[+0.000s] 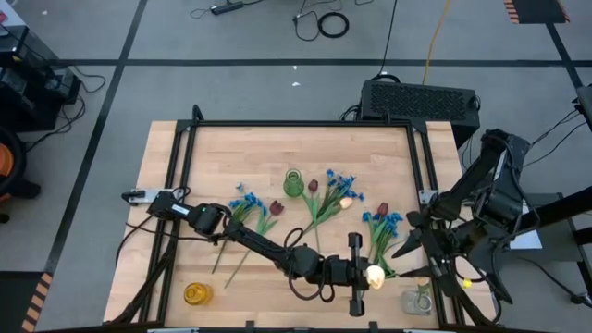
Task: Sort flowers into vase by color
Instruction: Put the bottom yellow flower into the transparent vase
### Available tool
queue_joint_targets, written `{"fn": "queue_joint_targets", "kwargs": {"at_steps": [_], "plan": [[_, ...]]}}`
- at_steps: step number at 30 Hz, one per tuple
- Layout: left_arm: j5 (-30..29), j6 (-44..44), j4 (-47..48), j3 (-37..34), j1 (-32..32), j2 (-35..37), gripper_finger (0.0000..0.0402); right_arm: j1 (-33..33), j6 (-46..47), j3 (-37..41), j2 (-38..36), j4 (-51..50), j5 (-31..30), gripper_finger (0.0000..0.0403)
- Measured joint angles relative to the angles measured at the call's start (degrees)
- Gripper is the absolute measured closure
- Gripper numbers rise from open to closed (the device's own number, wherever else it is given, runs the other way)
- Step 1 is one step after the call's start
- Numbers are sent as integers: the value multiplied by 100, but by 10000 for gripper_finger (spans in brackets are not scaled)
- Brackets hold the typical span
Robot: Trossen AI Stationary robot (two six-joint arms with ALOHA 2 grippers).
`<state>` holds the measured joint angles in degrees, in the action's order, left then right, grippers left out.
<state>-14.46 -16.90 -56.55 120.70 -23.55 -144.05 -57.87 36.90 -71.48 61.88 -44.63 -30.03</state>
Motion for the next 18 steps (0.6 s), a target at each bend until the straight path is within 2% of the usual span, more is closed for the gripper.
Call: {"fn": "queue_joint_targets", "kwargs": {"at_steps": [9,18], "plan": [[-65,-1,2,0,7,0,392,68,-2,0,277,8,-160,209],[-204,-5,8,0,7,2,392,66,-100,0,241,259,-110,279]]}}
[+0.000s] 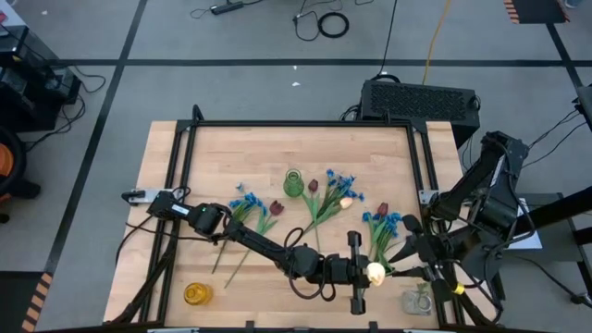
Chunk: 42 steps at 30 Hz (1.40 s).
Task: Sort flowers into vase by color
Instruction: Put the bottom yellow flower into the transparent vase
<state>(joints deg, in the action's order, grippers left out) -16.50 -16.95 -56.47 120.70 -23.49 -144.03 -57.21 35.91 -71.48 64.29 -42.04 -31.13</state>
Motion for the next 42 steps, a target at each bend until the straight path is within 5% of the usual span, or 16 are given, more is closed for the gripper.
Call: {"fn": "queue_joint_targets", "kwargs": {"at_steps": [14,25,32,37,42], "plan": [[-54,268,442,-2,-26,228,392,24,-505,0,2,311,126,276],[-128,310,597,0,-28,267,385,170,-603,0,0,283,179,395],[-433,148,561,0,-110,268,277,174,-616,2,-156,376,133,399],[-1251,-280,585,0,-337,342,189,175,-659,2,-480,466,-32,399],[-2079,-911,602,0,-585,378,146,124,-875,2,-857,490,-528,401]]}}
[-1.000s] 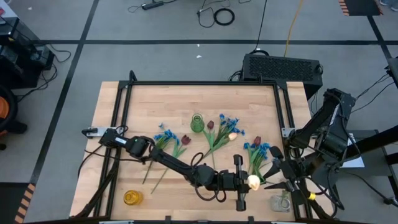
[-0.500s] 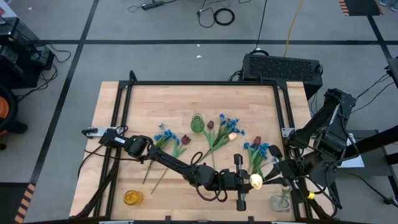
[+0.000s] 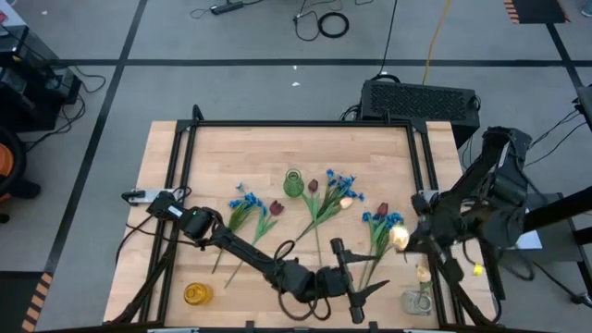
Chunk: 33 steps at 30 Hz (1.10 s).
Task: Sort flowers into vase by color
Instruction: Put the bottom yellow flower into the transparent vase
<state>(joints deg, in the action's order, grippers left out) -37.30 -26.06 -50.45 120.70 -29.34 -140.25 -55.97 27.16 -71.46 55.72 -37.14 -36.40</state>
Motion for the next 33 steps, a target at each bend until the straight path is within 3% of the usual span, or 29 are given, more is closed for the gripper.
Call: {"fn": "queue_joint_targets", "kwargs": {"at_steps": [6,13,19,27,33], "plan": [[-911,-183,214,0,-256,0,142,-353,-155,0,-473,58,-865,402],[-1541,-90,638,-2,-477,0,142,-973,-76,0,-743,-186,-1449,402],[-1864,70,873,-2,-636,0,142,-1409,870,-2,-812,-1376,-1979,403],[-2357,303,1090,-4,-695,0,142,-1844,1534,-2,-606,-1825,-2370,403],[-2295,467,1103,-4,-372,-2,142,-2050,1782,-2,-639,-2038,-2563,403]]}}
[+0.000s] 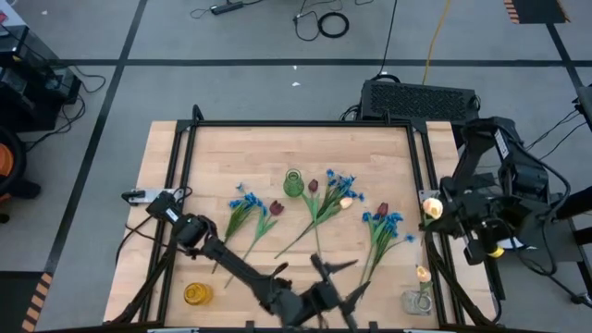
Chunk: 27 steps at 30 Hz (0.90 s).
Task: Sort flowers into vase by color
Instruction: Put the bottom yellow flower into the transparent vase
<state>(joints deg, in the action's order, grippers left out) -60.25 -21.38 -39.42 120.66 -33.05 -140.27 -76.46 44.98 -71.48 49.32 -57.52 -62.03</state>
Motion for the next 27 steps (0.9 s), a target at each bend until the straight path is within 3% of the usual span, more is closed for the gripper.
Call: {"fn": "queue_joint_targets", "kwargs": {"at_steps": [4,9,11,18,27], "plan": [[832,306,-24,0,555,0,142,-107,-632,0,-110,582,-384,401],[2884,1290,-29,0,1172,0,142,-166,-2011,-2,-147,1576,-713,399],[3401,1653,-31,0,1352,0,142,-166,-2389,-2,-145,1850,-702,399],[3793,1918,-74,0,1531,0,142,-164,-3157,-2,-137,2145,-356,397],[3812,1954,-127,0,1492,-2,173,46,-3194,-2,14,2396,-236,397]]}}
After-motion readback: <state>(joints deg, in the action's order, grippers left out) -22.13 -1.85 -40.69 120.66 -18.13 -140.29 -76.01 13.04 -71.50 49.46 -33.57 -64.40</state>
